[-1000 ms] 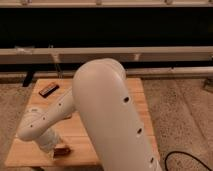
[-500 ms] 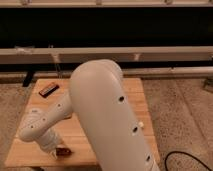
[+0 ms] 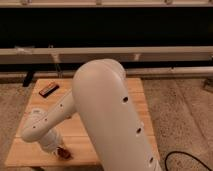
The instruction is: Place the pepper in the ceramic bowl
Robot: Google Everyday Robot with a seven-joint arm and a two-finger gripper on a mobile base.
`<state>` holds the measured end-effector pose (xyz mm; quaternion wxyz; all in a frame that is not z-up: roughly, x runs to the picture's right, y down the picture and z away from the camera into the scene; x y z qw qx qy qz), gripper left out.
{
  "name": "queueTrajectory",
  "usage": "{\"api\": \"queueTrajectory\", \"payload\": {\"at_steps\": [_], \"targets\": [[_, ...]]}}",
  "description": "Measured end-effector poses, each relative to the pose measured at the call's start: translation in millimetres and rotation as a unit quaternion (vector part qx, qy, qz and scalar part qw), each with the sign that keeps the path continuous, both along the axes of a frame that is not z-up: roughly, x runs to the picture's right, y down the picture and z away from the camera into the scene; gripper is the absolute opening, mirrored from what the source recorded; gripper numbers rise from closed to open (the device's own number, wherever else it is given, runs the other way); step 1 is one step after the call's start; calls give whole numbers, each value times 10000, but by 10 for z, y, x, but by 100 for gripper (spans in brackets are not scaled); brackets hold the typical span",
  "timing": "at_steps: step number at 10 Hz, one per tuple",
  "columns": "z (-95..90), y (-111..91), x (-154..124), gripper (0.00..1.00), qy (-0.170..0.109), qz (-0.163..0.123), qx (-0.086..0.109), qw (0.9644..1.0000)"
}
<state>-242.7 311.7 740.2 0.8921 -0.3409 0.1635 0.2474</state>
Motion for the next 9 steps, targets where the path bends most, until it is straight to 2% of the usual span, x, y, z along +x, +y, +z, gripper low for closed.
{"api": "queueTrajectory", "payload": {"at_steps": [2,6,9], "targets": [[-122,-92,10,0,-53,119,59,9999],[-240,-481,218,0,-11,284,202,9994],[-307,-615,275,0,-7,355,239,9991]]}}
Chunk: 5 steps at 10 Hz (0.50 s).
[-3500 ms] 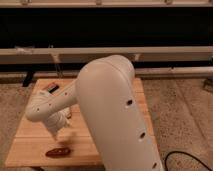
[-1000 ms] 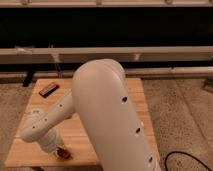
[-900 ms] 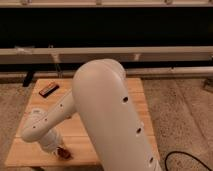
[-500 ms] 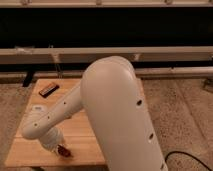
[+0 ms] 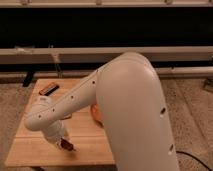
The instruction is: Place the pepper in the ceramic bowl
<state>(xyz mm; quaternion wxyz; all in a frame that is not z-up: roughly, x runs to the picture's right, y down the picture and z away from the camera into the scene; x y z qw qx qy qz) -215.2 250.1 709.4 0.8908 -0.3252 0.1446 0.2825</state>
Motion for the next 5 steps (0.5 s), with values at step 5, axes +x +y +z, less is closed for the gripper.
{"api": "queueTrajectory", "payload": {"at_steps": [5], "targets": [[113,-353,195,0,74,197,69,9998]]}}
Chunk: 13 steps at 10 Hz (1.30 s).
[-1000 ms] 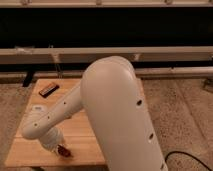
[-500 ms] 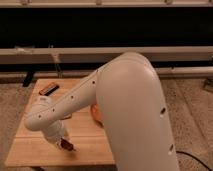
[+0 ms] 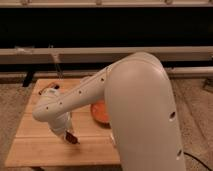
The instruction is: Place the pepper in the ceramic bowl
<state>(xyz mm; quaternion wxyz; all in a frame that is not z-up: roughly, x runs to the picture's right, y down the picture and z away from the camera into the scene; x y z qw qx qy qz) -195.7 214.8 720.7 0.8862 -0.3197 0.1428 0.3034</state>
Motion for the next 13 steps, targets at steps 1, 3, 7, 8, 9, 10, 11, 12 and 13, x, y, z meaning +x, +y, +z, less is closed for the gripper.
{"api": "queueTrajectory", "payload": {"at_steps": [1,3,7,8,9,10,11,12,13], "targets": [[17,-129,67,0,38,46,26,10000],[5,-294,90,0,-14,115,73,9999],[27,-782,261,0,-110,353,133,9992],[105,-917,339,0,-127,438,150,9988],[132,-1028,420,0,-134,510,164,9985],[105,-1161,518,0,-141,610,176,9979],[58,-1290,611,0,-155,699,183,9973],[60,-1371,693,0,-119,768,187,9968],[81,-1408,751,0,-72,831,192,9963]]}}
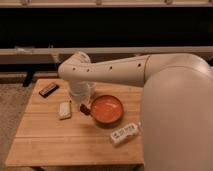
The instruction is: Place the pepper in the ceramic bowl
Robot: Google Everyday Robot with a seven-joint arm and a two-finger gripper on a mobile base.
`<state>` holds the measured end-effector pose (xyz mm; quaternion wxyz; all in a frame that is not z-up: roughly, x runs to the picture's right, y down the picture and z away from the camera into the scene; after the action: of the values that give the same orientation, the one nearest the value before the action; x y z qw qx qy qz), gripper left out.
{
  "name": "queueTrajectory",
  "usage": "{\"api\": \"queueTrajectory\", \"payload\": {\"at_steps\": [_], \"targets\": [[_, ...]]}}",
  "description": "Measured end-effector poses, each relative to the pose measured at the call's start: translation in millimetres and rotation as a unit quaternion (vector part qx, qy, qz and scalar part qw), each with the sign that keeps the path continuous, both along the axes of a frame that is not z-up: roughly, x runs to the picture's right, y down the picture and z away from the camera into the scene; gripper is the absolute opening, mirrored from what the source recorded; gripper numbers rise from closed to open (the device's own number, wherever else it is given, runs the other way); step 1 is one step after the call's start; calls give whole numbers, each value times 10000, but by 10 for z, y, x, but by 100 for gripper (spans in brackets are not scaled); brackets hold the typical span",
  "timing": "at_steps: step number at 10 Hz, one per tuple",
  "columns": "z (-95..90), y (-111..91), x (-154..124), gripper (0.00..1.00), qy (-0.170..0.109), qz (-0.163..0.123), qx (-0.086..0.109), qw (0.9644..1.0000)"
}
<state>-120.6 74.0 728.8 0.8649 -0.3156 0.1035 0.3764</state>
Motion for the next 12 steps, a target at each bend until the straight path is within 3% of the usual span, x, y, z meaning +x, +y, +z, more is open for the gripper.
{"api": "queueTrajectory", "payload": {"at_steps": [2,4,6,10,12], "targets": [[157,27,240,2,108,155,-28,9998],[367,44,550,18,184,235,-23,9996],[508,68,621,41,338,513,-55,9981],[549,239,1045,81,447,694,-53,9966],[597,231,1078,89,465,794,-54,9957]]}}
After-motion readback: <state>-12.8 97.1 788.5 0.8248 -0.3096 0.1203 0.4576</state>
